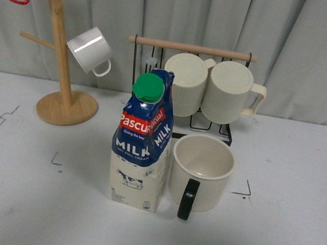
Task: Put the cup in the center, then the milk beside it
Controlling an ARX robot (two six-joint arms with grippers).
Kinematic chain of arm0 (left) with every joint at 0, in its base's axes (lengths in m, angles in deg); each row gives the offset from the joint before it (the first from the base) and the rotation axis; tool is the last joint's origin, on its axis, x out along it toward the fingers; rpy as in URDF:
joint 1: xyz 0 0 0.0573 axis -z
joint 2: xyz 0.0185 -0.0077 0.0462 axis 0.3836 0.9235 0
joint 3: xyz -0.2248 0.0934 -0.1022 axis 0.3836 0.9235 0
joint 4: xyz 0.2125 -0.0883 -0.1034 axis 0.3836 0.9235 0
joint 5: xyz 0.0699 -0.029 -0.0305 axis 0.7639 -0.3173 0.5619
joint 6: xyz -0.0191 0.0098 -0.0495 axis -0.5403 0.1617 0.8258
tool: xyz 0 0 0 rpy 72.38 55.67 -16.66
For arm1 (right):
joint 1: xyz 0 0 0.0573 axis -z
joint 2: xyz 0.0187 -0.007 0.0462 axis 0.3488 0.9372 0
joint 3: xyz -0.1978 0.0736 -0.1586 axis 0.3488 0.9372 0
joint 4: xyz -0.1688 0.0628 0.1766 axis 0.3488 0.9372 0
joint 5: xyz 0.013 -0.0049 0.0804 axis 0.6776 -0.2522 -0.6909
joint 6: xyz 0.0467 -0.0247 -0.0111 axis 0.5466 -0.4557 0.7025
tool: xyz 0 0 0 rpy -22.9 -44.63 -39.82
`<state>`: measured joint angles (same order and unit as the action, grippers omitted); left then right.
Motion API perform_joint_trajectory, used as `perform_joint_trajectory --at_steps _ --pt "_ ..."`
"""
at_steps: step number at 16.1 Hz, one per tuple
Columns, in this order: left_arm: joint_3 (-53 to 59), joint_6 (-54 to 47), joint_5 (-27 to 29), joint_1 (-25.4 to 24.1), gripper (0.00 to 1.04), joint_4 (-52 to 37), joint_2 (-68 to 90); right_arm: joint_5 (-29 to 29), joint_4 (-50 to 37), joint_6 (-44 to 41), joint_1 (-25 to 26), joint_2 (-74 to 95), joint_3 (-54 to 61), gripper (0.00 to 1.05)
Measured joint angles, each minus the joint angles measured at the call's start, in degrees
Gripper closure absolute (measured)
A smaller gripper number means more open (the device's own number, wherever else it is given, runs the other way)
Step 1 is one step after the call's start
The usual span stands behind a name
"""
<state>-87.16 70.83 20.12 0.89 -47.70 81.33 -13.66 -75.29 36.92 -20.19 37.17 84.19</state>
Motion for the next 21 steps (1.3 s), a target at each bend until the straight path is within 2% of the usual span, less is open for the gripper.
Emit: perform_joint_trajectory --at_steps 1,5,11,13,17,18,21 --pt "4.1 -1.1 -1.6 -3.2 0.56 -0.5 -5.3 0.0 0.0 0.0 0.0 0.0 0.0 0.06" --pt "13.7 -2.3 -9.9 -10.1 1.03 -0.6 -14.5 0.0 0.0 0.0 0.0 0.0 0.0 0.06" --pt "21.1 -2.4 -17.0 -17.2 1.03 3.8 -26.8 0.0 0.0 0.0 0.0 0.0 0.0 0.06" --pt "22.6 -2.5 -23.0 -23.2 1.03 6.3 -30.7 0.0 0.0 0.0 0.0 0.0 0.0 0.06" --pt "24.2 -2.5 -23.4 -23.3 1.03 10.6 -36.8 0.0 0.0 0.0 0.0 0.0 0.0 0.06" --pt "25.6 -2.5 -23.4 -23.3 1.03 8.3 -37.7 0.0 0.0 0.0 0.0 0.0 0.0 0.06" --pt "25.8 -2.5 -23.4 -23.3 1.03 13.2 -42.1 0.0 0.0 0.0 0.0 0.0 0.0 0.06"
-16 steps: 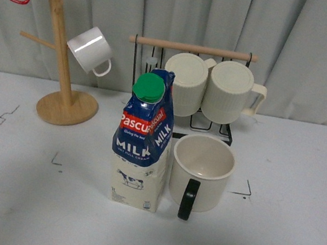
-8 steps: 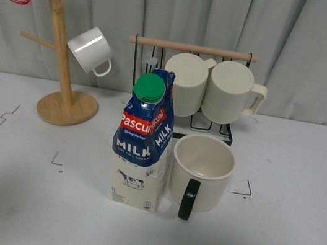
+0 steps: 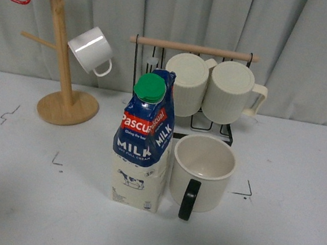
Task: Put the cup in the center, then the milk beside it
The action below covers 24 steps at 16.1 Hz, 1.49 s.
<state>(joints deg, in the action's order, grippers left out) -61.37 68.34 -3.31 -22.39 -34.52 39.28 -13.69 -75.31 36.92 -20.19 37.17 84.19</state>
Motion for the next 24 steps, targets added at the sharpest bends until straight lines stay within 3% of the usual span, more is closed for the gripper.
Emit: perform_joint_trajectory --at_steps 6,8,15,18,19,20,22,24 --pt "0.0 0.0 0.0 0.0 1.03 6.5 -6.3 0.0 0.0 0.0 0.0 0.0 0.0 0.06" --pt "0.0 0.0 -0.2 0.0 1.03 17.3 -13.9 0.0 0.0 0.0 0.0 0.0 0.0 0.06" --pt "0.0 0.0 0.0 0.0 1.02 16.9 -16.0 0.0 0.0 0.0 0.0 0.0 0.0 0.06" --pt "0.0 0.0 0.0 0.0 0.66 16.9 -16.0 0.0 0.0 0.0 0.0 0.0 0.0 0.06" --pt "0.0 0.0 0.0 0.0 0.35 16.9 -16.0 0.0 0.0 0.0 0.0 0.0 0.0 0.06" --pt "0.0 0.0 0.0 0.0 0.24 16.9 -16.0 0.0 0.0 0.0 0.0 0.0 0.0 0.06" --pt "0.0 -0.1 0.0 0.0 0.05 16.9 -16.0 0.0 0.0 0.0 0.0 0.0 0.0 0.06" --pt "0.0 0.0 0.0 0.0 0.07 16.9 -16.0 0.0 0.0 0.0 0.0 0.0 0.0 0.06"
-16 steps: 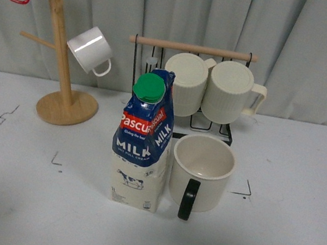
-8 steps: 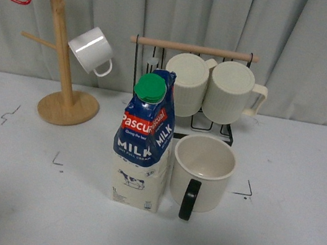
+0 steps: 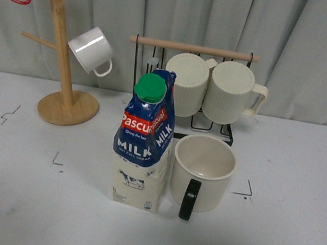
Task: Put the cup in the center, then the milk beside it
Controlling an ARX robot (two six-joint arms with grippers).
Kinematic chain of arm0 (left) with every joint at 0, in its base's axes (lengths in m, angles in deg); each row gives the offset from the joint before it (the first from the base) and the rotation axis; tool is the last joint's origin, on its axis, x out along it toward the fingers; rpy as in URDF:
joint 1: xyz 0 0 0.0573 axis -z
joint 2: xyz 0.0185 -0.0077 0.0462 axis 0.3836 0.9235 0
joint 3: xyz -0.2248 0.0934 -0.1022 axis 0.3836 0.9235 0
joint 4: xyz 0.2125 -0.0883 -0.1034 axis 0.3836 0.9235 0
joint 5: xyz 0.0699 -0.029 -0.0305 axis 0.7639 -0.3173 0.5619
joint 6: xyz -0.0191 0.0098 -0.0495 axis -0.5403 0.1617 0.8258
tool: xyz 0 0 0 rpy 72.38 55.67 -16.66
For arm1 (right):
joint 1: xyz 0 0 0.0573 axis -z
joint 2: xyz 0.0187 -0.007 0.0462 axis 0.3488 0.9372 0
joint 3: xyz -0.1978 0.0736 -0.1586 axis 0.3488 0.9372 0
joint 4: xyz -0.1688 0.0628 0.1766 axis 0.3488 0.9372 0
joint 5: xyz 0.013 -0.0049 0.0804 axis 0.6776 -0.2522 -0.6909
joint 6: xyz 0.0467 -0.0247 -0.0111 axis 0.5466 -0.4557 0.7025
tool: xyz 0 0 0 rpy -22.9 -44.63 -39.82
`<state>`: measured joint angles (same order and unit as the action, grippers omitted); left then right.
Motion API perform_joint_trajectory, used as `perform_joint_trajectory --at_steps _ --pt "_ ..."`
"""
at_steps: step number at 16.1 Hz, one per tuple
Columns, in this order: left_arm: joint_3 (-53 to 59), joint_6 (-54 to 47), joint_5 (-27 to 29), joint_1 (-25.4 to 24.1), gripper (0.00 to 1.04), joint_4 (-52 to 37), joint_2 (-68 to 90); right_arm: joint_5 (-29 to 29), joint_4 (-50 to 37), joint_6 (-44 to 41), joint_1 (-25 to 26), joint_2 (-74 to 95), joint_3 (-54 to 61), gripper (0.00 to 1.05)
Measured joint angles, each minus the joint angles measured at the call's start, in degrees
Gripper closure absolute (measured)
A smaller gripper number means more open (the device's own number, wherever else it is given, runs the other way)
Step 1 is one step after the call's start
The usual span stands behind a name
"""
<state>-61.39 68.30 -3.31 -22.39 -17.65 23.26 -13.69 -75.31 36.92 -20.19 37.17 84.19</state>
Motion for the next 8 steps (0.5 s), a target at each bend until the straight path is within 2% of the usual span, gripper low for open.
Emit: perform_joint_trajectory --at_steps 8 --pt "0.0 0.0 0.0 0.0 0.07 0.0 0.0 0.0 0.0 0.0 0.0 0.0 0.0 0.06"
